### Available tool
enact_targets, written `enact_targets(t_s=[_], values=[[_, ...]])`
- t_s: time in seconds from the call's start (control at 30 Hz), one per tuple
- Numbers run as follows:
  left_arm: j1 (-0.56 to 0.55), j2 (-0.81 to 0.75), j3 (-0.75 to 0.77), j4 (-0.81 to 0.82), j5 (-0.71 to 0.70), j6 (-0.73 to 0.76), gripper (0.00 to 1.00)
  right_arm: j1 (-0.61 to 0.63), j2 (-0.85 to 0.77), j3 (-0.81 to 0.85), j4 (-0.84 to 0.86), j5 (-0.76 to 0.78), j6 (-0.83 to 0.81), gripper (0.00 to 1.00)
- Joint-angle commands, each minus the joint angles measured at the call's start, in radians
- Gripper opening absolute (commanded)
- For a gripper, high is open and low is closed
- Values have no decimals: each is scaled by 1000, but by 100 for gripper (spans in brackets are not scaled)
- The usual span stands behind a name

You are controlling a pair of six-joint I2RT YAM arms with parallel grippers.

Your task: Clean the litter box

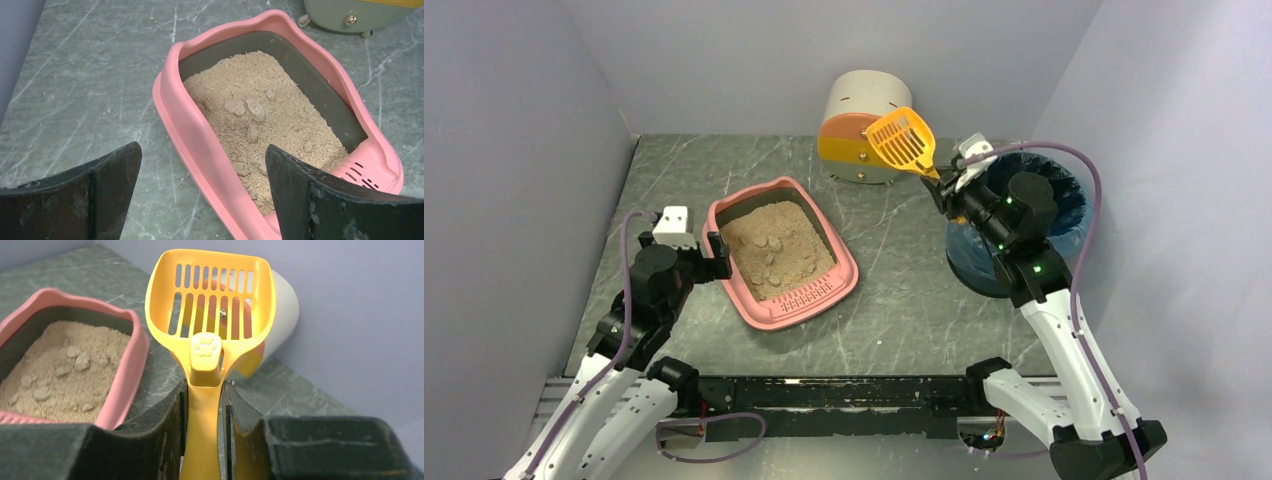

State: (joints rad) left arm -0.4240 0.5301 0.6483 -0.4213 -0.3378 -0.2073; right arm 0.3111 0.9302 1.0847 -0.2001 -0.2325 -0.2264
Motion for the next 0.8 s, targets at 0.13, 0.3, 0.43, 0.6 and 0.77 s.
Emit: enact_targets(t_s=[0.13,0.3,0.43,0.6,0.77], values=[[-8,39,75,-65,31,-99,98,36,-47,-26,-24,-270,-404,0],[-7,79,100,-95,56,-116,96,110,-16,-1,-95,-295,-474,0],[-7,104,133,-128,98,-153,93,259,80,80,-216,-137,-511,0],[-7,128,164,-157,119,-211,92,416,194,158,-319,21,-457,0],[-6,167,127,-137,112,-316,95,490,296,204,-350,98,-318,0]])
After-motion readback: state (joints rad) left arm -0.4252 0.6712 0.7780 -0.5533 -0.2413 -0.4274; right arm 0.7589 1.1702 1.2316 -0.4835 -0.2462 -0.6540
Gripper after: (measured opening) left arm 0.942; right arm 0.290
